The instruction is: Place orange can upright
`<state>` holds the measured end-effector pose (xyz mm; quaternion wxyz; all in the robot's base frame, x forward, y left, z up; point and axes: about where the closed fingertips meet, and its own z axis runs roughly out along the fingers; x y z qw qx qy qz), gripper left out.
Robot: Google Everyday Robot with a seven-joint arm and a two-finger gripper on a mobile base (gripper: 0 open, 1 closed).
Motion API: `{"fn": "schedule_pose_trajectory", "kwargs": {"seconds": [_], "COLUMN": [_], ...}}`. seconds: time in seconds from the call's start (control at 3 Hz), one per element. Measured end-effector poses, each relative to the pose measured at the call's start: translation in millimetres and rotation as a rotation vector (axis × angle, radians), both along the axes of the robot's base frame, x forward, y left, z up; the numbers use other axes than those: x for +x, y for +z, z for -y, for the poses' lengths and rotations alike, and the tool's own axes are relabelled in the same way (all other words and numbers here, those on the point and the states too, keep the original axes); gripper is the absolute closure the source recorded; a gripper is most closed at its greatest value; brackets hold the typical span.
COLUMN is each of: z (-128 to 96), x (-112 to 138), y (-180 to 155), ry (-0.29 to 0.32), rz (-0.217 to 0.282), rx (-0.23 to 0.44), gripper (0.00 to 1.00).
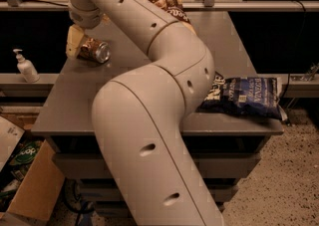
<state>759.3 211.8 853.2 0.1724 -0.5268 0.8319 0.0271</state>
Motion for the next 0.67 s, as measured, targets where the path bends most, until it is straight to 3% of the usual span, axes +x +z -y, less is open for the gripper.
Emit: {"fn": "schedule_pose_trajectory", "kwargs": {"seconds": [0.67], "z": [-16.9], "x": [-9.4], "y": [2.0], "ry": [0.021], "rz": [-0.021], "rx": [0.022], "gripper": [0.00]}}
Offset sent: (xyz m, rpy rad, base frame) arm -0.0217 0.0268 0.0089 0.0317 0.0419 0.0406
